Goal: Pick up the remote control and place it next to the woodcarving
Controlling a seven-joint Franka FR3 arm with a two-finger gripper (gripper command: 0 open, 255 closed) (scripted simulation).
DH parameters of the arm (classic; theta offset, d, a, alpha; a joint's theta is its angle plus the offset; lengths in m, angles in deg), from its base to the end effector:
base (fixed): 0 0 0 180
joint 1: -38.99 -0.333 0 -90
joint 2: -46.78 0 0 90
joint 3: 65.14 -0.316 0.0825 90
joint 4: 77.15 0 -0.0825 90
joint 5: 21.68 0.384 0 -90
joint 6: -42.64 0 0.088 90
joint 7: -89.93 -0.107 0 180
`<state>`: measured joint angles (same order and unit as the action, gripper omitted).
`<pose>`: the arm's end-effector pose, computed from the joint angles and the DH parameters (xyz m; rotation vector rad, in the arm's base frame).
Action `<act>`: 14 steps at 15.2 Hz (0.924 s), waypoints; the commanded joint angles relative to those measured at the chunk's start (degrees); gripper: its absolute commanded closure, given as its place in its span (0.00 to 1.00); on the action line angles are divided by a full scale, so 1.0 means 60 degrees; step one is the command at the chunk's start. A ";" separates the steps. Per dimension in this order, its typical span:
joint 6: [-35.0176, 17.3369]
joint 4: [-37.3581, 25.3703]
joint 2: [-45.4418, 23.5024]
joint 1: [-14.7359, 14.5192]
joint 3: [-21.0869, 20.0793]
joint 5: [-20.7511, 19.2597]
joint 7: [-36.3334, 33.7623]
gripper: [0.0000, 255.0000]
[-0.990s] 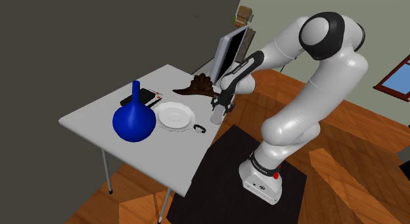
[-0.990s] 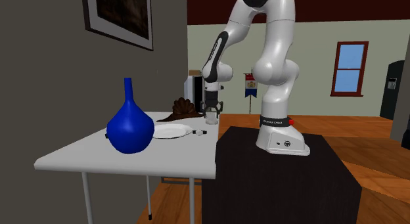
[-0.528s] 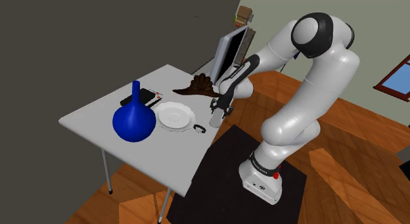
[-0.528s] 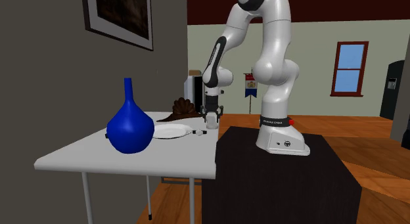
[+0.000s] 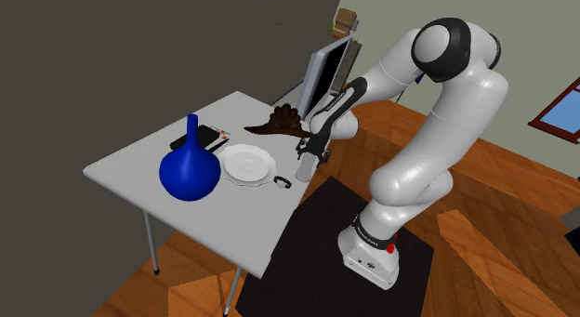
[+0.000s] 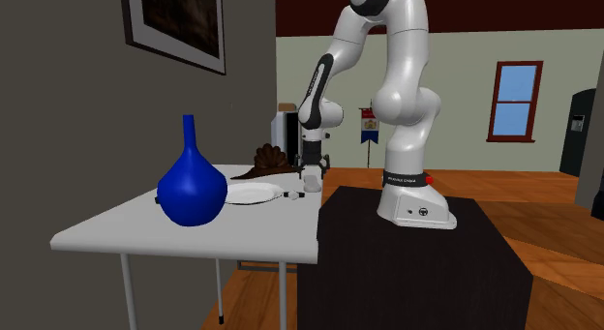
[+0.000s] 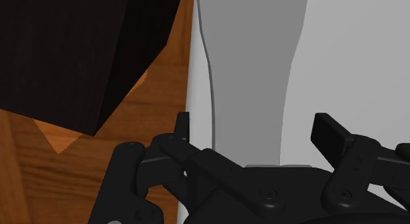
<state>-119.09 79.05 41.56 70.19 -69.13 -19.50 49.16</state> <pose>0.3552 -0.1839 0.1960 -2.5569 1.7926 -0.0052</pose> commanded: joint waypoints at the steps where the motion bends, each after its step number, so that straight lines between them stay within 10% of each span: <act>1: 0.0000 0.0000 0.0000 0.0000 0.0000 0.0000 0.0000 0.00; 6: 0.1524 0.0034 0.1559 0.0017 -0.0015 0.0121 0.0086 0.00; 14: 0.1523 0.0033 0.1558 0.0011 -0.0010 0.0121 0.0084 0.00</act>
